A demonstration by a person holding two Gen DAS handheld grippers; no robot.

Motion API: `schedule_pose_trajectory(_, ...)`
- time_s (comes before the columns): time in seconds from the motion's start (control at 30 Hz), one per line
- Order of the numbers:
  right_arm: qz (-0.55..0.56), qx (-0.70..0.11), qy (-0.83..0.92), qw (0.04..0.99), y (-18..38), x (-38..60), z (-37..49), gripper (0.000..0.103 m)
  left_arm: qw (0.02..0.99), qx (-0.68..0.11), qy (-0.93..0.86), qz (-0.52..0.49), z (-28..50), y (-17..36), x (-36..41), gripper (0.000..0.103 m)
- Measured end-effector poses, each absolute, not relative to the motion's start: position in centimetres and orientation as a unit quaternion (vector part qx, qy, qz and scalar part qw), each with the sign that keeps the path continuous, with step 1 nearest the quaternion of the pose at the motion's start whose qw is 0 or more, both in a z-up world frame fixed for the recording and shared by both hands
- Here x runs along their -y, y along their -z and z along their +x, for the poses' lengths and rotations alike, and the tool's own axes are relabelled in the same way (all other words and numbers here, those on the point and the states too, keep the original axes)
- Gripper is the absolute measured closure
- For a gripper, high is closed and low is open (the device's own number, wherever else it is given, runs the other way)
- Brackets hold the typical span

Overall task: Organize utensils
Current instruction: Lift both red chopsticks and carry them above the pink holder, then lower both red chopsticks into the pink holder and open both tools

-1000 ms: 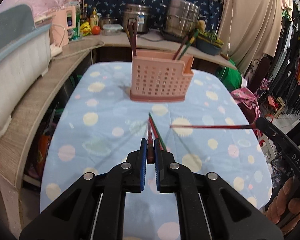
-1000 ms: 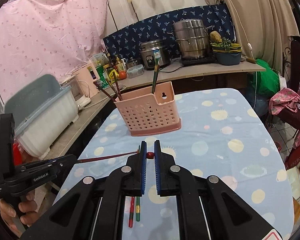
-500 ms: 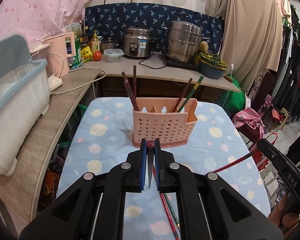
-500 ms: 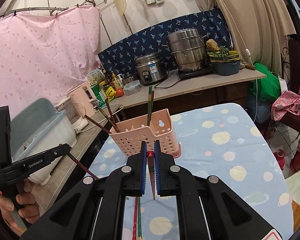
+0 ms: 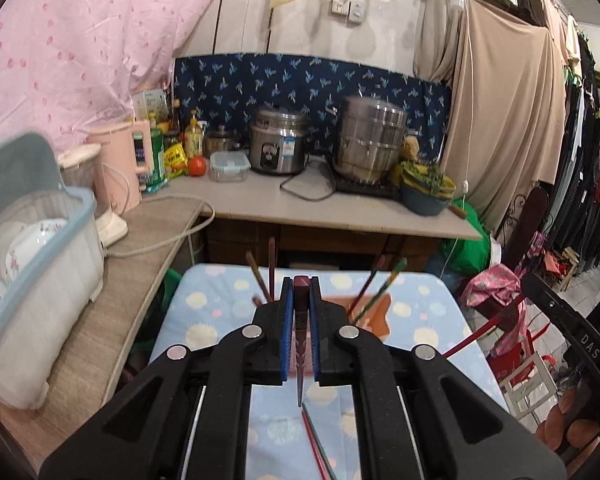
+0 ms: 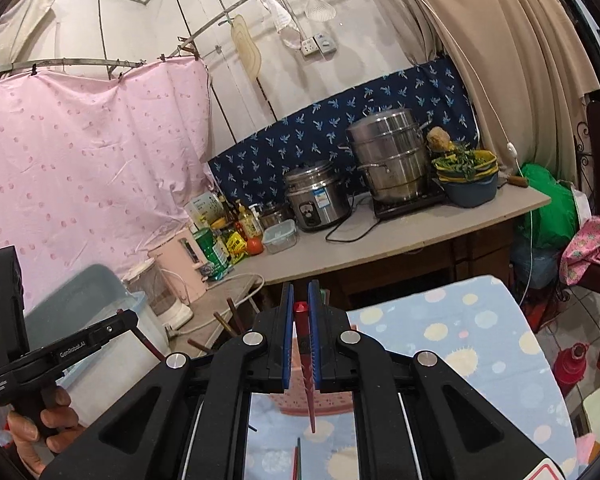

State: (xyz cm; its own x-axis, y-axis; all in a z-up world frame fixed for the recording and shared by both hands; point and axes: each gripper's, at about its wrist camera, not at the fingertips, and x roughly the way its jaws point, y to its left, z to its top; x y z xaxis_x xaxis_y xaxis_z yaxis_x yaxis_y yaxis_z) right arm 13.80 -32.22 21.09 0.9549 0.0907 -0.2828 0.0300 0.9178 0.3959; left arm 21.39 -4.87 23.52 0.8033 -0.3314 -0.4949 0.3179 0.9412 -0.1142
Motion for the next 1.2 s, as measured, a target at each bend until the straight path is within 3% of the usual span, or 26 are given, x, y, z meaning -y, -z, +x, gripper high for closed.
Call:
schedule_pose_trajectory(0.4, 0.218, -0.098, -0.017, 0.971, -25.2, 32.5, 19.9, 0.096, 0.969, -0.19, 0.153, -0.035, 26.1, -28.3, 5.9, 0.096)
schedule_pose_trajectory(1.2, 0.192, -0.209, -0.024, 0.959, -16.8, 29.6, 27.6, 0.096, 0.949, -0.274, 0.152, -0.03, 31.8, -20.3, 7.8, 0.096)
